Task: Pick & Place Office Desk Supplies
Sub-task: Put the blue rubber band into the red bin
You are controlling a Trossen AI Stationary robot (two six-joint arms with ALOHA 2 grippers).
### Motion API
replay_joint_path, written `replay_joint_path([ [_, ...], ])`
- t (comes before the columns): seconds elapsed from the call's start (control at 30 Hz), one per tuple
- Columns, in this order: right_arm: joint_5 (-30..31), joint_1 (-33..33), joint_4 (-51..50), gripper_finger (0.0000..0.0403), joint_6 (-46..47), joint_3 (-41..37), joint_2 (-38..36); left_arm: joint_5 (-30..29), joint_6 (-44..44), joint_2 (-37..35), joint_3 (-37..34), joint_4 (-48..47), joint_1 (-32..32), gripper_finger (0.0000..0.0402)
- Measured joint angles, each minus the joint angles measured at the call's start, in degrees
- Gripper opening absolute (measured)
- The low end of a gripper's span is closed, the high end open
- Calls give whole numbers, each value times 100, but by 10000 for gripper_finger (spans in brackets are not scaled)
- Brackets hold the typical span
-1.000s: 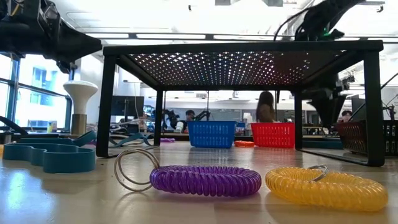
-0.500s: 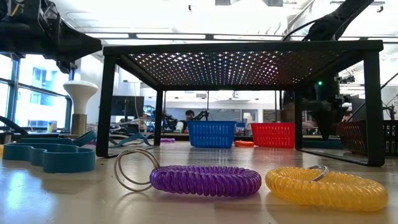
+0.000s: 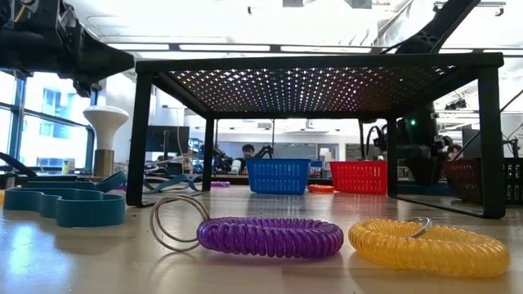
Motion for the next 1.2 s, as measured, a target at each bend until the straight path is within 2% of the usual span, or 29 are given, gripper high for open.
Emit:
replay_joint_path([
  [0.1, 6, 0, -13, 172, -2, -2, 1, -4, 5, 0, 0, 0, 0, 66],
  [0.2, 91, 0, -90, 149, 55, -39, -122, 92, -344, 2, 0, -7, -2, 66],
  [0.3, 114, 2, -234, 103, 155, -46, -272, 242, -495, 2, 0, -4, -4, 66],
  [0.4, 188, -7, -306, 39, 164, -68, -365, 253, -381, 2, 0, -8, -4, 66],
  [0.47, 406, -9, -333, 12, 180, -75, -377, 252, -288, 2, 0, -1, -7, 66],
  [0.73, 1052, 94, -548, 3, 554, -23, -528, 348, 109, 119, 0, 389, -33, 66],
  [1.07, 1123, 661, -1504, 2, 1056, 272, -1447, 362, 504, 764, 0, 981, -87, 66],
  [1.2, 1539, 996, -2027, 2, 1323, 712, -1893, 360, 703, 1044, 0, 1489, -87, 66],
])
